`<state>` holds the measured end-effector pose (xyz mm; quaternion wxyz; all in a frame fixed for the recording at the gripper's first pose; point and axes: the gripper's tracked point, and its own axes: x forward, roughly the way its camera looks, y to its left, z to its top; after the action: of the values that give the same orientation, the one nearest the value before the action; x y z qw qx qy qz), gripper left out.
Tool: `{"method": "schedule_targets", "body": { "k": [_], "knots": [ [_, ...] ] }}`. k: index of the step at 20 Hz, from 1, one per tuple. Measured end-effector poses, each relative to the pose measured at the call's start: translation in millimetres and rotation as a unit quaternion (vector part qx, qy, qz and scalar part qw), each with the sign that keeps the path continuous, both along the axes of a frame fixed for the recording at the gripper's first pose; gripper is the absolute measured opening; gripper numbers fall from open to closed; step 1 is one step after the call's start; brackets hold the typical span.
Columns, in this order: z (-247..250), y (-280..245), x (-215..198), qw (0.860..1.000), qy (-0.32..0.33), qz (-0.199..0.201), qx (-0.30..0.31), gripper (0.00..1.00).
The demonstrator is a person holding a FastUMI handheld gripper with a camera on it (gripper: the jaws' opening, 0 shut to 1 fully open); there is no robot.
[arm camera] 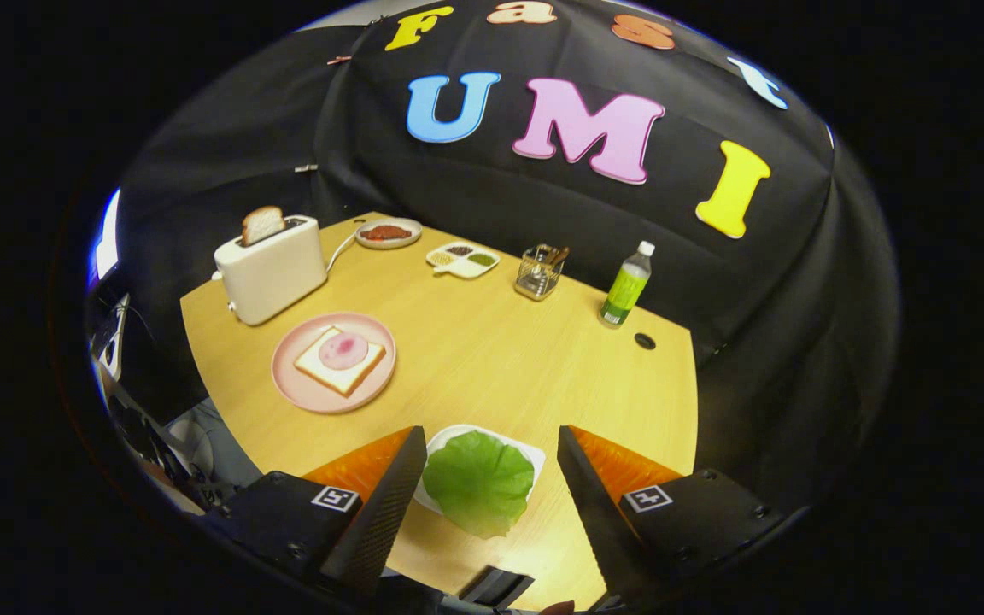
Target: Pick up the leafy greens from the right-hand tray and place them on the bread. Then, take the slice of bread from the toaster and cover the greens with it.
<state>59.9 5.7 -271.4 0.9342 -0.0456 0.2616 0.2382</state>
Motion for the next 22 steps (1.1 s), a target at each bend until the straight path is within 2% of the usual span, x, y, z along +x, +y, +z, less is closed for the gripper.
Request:
{"method": "schedule_targets", "body": {
  "k": [4, 7, 10, 12, 16, 17, 18, 19, 20, 22],
  "knots": [
    [-52, 17, 5, 0.997, 0.068, 0.036, -0.008, 0.96],
    [-89, 18, 14, 0.993, 0.109, 0.047, -0.029, 0.88],
    [-121, 22, 20, 0.987, 0.147, 0.054, -0.032, 0.88],
    [-137, 24, 21, 0.984, 0.164, 0.059, -0.044, 0.82],
    [-167, 28, 6, 0.973, 0.206, 0.081, -0.069, 0.75],
    [-157, 26, 1, 0.975, 0.199, 0.077, -0.059, 0.68],
    [-165, 29, 4, 0.971, 0.217, 0.079, -0.061, 0.66],
    [-166, 30, 8, 0.973, 0.211, 0.074, -0.055, 0.6],
    [-167, 29, 10, 0.972, 0.215, 0.073, -0.055, 0.6],
    [-165, 28, 12, 0.973, 0.216, 0.063, -0.043, 0.27]
  ]
}}
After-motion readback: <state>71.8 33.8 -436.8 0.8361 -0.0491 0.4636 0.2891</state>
